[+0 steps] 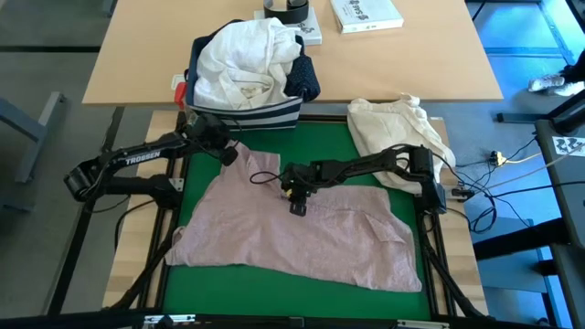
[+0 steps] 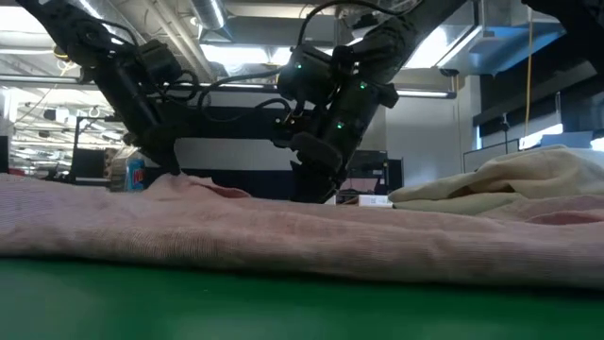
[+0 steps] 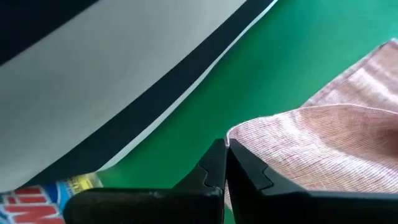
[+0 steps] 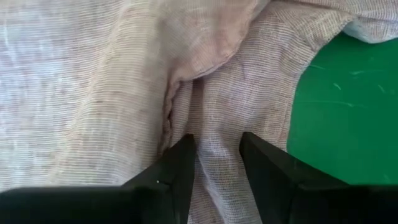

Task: Fold laundry
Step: Fold the red polo

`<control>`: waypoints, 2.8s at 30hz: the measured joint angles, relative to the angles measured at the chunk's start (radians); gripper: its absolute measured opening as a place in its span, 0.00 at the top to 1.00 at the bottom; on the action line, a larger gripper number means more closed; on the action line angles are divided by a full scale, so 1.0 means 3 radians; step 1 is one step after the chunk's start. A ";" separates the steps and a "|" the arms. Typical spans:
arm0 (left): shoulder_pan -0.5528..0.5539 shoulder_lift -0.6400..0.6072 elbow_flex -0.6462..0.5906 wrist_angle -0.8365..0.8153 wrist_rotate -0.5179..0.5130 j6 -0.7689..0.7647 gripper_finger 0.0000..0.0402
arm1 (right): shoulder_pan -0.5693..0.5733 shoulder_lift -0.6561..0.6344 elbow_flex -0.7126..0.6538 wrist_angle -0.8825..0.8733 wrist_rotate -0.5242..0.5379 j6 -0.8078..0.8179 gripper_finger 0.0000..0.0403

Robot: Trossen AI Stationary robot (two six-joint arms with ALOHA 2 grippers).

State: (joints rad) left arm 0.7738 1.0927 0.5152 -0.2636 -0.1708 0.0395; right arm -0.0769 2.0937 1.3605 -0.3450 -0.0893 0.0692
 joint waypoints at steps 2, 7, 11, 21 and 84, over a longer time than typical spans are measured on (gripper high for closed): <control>0.0010 -0.0040 0.0000 -0.0019 0.0001 0.0001 1.00 | 0.0000 0.0002 0.0000 -0.0006 0.0003 0.0000 0.65; 0.0010 -0.0243 0.0166 -0.0259 -0.0310 0.0094 1.00 | 0.0000 0.0006 -0.0004 -0.0041 0.0003 -0.0001 0.65; 0.0010 -0.0399 0.0262 -0.0205 -0.0332 0.0223 1.00 | -0.0004 0.0009 -0.0005 -0.0036 0.0003 -0.0006 0.65; 0.0010 0.0099 0.0261 -0.0027 -0.0022 0.0272 0.95 | -0.0006 0.0009 -0.0008 0.0008 0.0005 -0.0078 0.65; -0.0954 -0.0346 -0.0648 -0.0462 0.0895 -0.1418 0.65 | -0.0271 0.0168 0.0389 0.0235 0.1521 0.0912 0.89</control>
State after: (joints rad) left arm 0.4875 0.9890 0.3209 -0.4021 0.0978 -0.3859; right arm -0.1580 2.1441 1.4771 -0.2744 0.3671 0.3428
